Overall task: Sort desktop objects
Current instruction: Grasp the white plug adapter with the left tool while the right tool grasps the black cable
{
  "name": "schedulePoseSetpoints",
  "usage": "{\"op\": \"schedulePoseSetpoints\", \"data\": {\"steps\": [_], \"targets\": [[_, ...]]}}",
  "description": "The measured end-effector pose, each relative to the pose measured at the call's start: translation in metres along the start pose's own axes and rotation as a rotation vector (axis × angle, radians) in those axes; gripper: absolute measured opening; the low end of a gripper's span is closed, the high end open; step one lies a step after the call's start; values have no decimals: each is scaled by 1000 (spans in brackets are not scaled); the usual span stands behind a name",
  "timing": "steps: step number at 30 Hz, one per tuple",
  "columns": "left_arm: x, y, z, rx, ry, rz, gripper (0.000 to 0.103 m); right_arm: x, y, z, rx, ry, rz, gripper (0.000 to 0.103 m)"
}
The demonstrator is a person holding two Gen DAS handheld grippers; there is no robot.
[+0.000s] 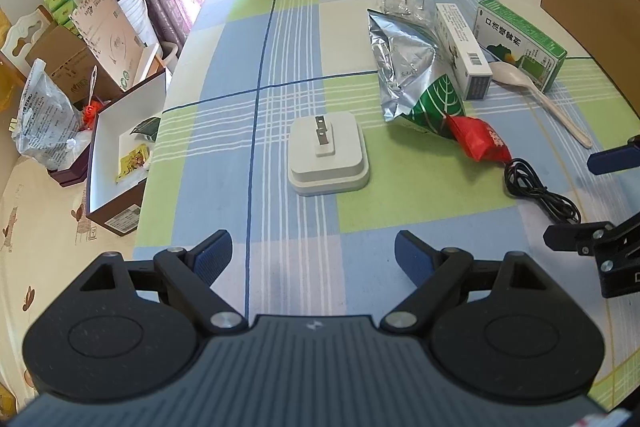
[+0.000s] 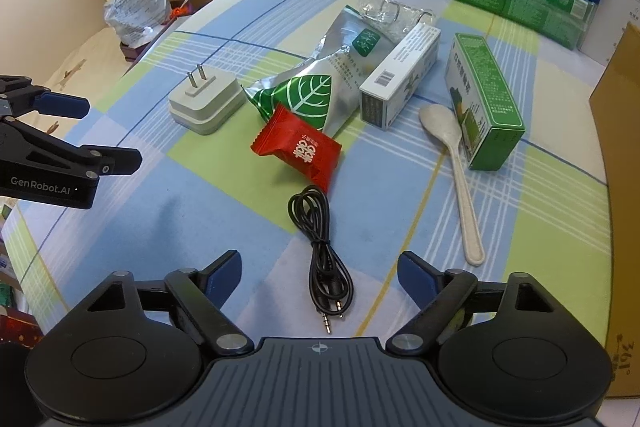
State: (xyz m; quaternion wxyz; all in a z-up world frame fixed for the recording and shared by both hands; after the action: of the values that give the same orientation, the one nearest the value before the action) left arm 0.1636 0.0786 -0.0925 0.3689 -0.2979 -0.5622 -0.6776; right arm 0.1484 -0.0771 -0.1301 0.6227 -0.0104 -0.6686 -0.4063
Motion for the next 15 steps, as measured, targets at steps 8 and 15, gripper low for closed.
{"op": "schedulePoseSetpoints", "data": {"steps": [8,15], "targets": [[-7,3,-1,5,-11,-2,86,-6,1,0,-1,9,7,75],[-14,8,0,28,-33,-22,86,-10,-1,0,17,28,0,63]]}}
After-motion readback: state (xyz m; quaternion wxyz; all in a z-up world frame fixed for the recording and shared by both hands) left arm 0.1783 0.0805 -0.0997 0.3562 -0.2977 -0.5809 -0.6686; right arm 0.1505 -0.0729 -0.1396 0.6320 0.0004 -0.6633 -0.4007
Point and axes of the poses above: each gripper's, at about its wrist camera, not at the fingertips, and x roughly against the way its jaws point, z to its left, y to its top, the point moved 7 cm from there along -x, roughly the way its jaws point, and after that the axes turned 2 degrees about -z, right-handed, at the moved point
